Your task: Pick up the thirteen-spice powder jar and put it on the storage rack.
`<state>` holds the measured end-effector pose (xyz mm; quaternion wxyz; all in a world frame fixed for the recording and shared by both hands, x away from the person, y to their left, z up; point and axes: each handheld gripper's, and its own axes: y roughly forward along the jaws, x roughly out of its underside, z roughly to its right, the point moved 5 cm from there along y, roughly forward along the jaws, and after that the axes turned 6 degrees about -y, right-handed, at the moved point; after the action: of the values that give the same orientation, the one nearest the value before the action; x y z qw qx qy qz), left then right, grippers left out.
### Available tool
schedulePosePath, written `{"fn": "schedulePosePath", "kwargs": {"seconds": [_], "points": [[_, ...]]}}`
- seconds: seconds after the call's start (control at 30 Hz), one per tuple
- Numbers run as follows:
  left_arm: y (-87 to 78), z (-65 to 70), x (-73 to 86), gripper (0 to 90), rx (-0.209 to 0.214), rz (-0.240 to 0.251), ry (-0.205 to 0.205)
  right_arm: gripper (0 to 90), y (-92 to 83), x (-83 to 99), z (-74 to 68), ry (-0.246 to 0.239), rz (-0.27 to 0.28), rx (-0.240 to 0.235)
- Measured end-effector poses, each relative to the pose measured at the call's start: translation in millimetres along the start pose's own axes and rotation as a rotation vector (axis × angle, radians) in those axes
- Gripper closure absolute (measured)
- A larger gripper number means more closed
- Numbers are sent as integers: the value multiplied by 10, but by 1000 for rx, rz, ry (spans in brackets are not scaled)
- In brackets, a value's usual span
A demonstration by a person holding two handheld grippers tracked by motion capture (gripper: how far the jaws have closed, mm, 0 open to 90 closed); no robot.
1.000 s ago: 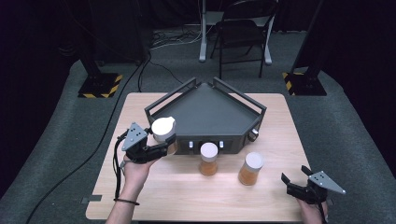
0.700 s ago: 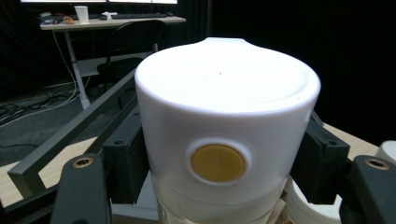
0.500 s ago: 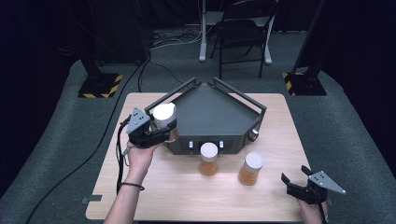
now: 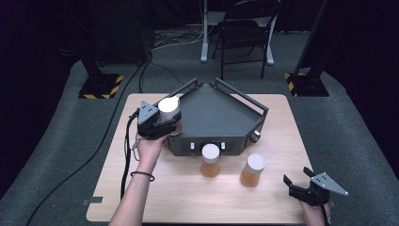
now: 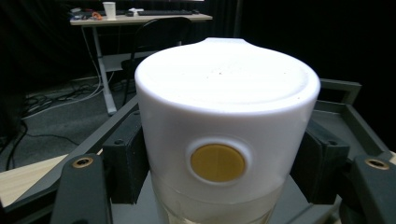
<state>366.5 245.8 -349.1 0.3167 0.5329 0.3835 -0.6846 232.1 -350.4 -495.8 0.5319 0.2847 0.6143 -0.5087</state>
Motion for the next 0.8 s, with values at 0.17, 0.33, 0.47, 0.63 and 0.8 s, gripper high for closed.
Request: {"fn": "schedulePosePath", "kwargs": {"seconds": [0.17,0.33,0.47,0.63,0.8], "points": [[92,-8,30,308,-9,6,-19,90,0,0,2,0,0,-1],[158,-9,40,309,-15,0,-23,90,-1,2,2,1,1,-1],[211,-21,56,309,-22,-8,-33,91,-2,3,3,1,2,-1],[246,-23,61,308,-21,-22,-33,91,-2,2,5,1,2,-2],[272,-26,36,308,-17,-43,-28,91,0,1,2,0,0,-1]]}}
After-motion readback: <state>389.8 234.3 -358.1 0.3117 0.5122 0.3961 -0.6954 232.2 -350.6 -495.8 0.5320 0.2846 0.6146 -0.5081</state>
